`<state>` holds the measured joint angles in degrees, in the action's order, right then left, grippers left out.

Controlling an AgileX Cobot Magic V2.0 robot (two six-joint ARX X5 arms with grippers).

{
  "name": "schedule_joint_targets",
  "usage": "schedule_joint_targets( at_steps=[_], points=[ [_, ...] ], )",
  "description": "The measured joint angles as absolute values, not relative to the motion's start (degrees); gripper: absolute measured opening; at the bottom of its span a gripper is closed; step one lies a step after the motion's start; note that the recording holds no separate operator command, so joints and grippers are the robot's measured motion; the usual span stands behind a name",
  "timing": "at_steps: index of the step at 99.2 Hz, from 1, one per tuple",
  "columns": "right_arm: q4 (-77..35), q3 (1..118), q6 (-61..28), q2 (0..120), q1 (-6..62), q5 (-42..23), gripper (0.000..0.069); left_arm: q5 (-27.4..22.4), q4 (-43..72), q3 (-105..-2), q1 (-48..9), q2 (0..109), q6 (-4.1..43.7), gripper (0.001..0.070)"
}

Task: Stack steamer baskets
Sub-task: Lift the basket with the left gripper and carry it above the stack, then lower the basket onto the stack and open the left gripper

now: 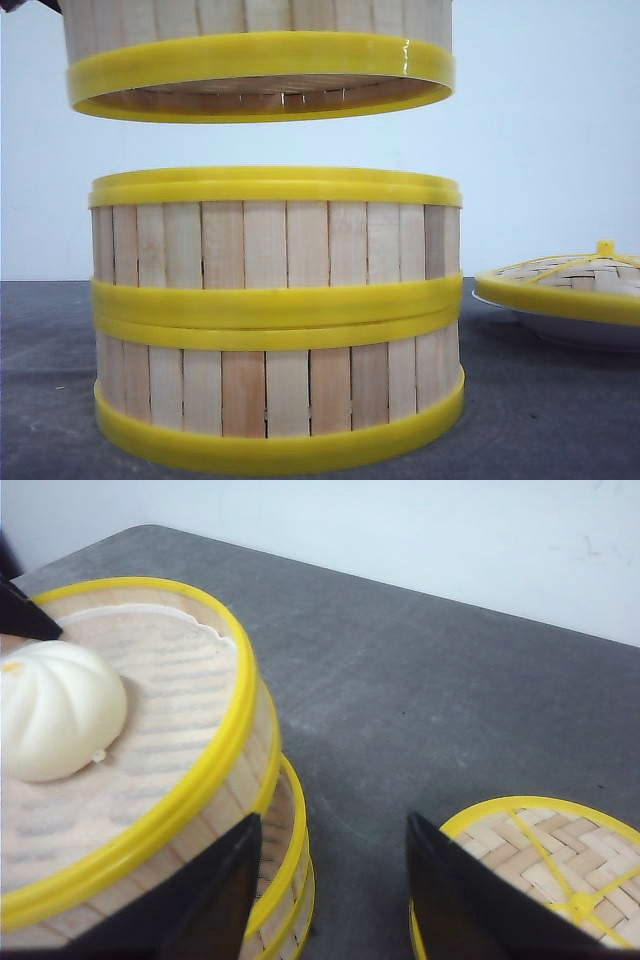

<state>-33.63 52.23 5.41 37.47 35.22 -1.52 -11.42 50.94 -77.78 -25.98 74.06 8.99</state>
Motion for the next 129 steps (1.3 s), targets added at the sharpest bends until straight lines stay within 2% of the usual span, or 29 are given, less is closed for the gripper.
schedule_joint_targets(
  at_steps=[107,129],
  points=[
    [-33.63,52.23,5.41,37.47,35.22,-1.52,0.0276,-9.69,50.35,-77.60,-27.29,81.87,8.32,0.0030],
    [-33.63,52.21,5.41,37.47,35.22,-1.52,0.0276,-7.53,50.02,-77.08,-27.51,81.87,8.32,0.0031]
  ],
)
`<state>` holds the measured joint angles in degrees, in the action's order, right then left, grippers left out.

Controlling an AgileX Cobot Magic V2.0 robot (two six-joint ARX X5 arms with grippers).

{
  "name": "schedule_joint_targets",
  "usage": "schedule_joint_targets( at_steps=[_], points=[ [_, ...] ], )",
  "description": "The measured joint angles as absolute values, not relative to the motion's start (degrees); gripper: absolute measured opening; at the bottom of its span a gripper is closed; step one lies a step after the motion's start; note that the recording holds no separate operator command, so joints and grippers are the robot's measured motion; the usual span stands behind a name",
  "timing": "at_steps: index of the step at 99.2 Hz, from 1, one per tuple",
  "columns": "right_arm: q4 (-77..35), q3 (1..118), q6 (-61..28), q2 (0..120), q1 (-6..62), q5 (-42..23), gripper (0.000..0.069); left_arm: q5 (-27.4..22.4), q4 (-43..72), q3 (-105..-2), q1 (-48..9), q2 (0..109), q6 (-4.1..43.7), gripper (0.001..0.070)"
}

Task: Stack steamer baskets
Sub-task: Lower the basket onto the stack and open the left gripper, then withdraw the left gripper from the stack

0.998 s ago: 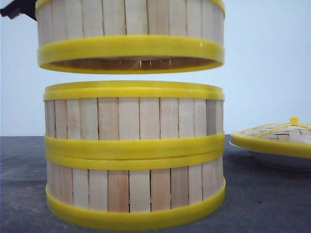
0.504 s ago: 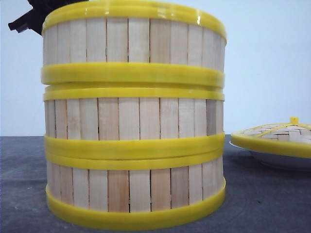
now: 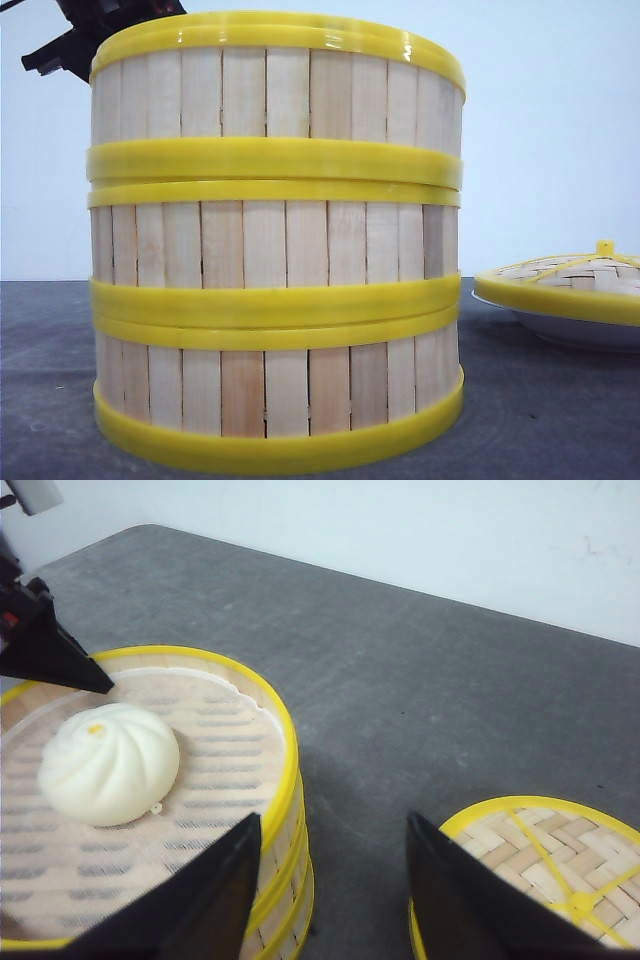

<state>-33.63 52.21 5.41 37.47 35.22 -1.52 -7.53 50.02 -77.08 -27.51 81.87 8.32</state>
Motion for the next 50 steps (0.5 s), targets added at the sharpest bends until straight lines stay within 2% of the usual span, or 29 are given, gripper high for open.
schedule_joint_targets(
  at_steps=[9,14,32,39,50],
  points=[
    [-33.63,52.21,5.41,37.47,35.22,-1.50,0.0276,-7.38,49.45,-76.07,-27.51,81.87,8.36,0.0038],
    [-33.63,52.23,5.41,37.47,35.22,-1.52,0.0276,-7.16,49.32,-75.75,-27.51,81.87,8.43,0.0066],
    [-33.65,52.23,5.41,37.47,35.22,-1.52,0.0276,-5.74,47.97,-75.72,-27.33,81.87,8.54,0.0304],
    [-33.71,52.23,5.41,37.47,35.22,-1.50,0.0276,-5.74,47.75,-75.72,-27.22,81.87,8.56,0.0343],
    [-34.13,52.23,5.41,37.47,35.22,-1.52,0.0276,-5.74,46.94,-75.72,-27.11,81.87,8.56,0.0361]
  ],
)
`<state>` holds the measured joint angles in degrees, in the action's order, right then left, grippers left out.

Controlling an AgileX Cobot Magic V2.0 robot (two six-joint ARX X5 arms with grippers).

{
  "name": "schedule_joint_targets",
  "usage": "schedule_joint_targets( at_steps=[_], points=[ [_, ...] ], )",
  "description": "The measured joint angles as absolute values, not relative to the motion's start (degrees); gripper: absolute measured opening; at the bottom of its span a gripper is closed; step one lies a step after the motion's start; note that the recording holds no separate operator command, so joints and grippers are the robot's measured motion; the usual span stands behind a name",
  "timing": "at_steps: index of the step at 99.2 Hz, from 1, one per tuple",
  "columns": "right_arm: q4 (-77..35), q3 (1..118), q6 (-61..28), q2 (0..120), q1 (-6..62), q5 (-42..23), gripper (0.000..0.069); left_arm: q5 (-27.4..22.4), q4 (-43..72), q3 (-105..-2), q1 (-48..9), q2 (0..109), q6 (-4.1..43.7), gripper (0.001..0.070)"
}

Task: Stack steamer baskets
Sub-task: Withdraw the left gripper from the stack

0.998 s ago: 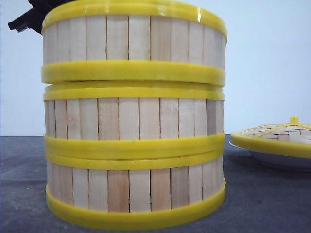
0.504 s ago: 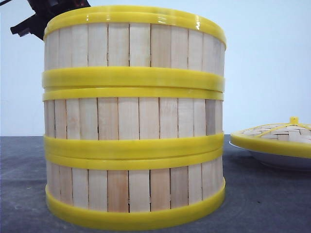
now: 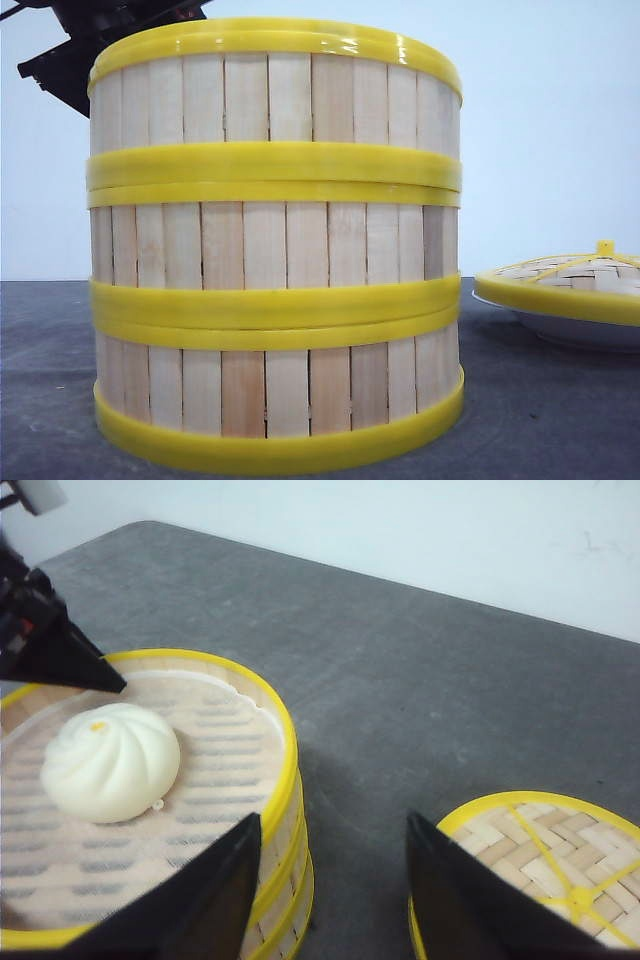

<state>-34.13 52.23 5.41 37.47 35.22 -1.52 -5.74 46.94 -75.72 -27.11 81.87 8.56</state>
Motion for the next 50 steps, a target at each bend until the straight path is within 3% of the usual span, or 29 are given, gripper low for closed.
schedule_joint_targets(
  at_steps=[23,50],
  points=[
    [-35.44,52.23,5.48,37.47,35.22,-2.83,0.0276,-5.54,42.04,-75.55,-27.07,78.76,8.56,0.0364],
    [-36.40,52.23,8.12,38.00,34.37,-7.73,0.0277,1.39,36.16,-75.57,-27.05,65.23,8.10,0.0361]
  ],
)
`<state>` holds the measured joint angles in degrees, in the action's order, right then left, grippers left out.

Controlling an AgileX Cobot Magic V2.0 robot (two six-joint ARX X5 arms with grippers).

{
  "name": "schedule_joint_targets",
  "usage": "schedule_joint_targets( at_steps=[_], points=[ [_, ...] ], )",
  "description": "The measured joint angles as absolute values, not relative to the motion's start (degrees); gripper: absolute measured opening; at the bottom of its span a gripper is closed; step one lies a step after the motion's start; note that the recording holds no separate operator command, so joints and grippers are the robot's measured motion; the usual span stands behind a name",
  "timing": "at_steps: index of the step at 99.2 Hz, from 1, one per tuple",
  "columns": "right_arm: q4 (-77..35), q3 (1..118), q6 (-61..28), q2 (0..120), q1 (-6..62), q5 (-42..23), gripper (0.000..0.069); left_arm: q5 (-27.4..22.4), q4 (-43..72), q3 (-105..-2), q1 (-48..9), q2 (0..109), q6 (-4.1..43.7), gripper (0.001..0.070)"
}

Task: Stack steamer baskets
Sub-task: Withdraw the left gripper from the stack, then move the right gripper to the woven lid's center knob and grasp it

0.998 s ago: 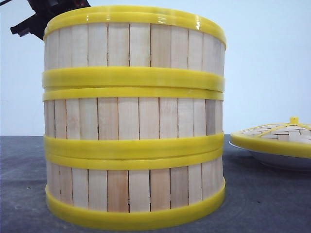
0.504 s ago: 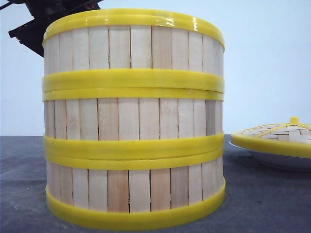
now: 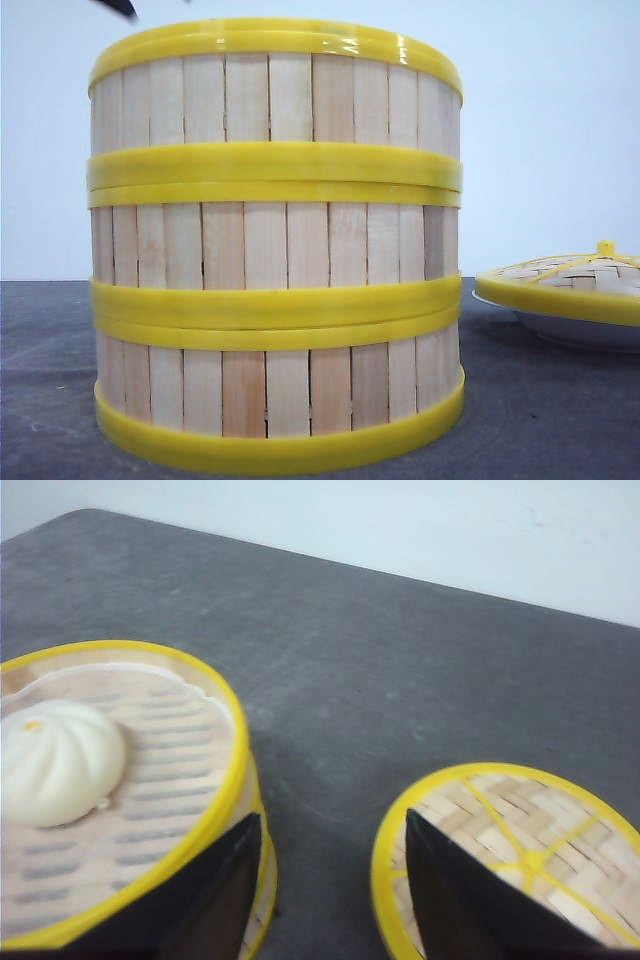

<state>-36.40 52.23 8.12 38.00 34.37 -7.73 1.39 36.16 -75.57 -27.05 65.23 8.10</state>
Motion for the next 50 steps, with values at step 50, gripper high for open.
schedule_joint_targets(
  at_steps=[50],
  points=[
    [-39.77,57.82,11.99,55.40,20.93,-3.44,0.0424,1.56,36.99,-60.49,-31.59,46.92,6.37,0.0357]
  ],
)
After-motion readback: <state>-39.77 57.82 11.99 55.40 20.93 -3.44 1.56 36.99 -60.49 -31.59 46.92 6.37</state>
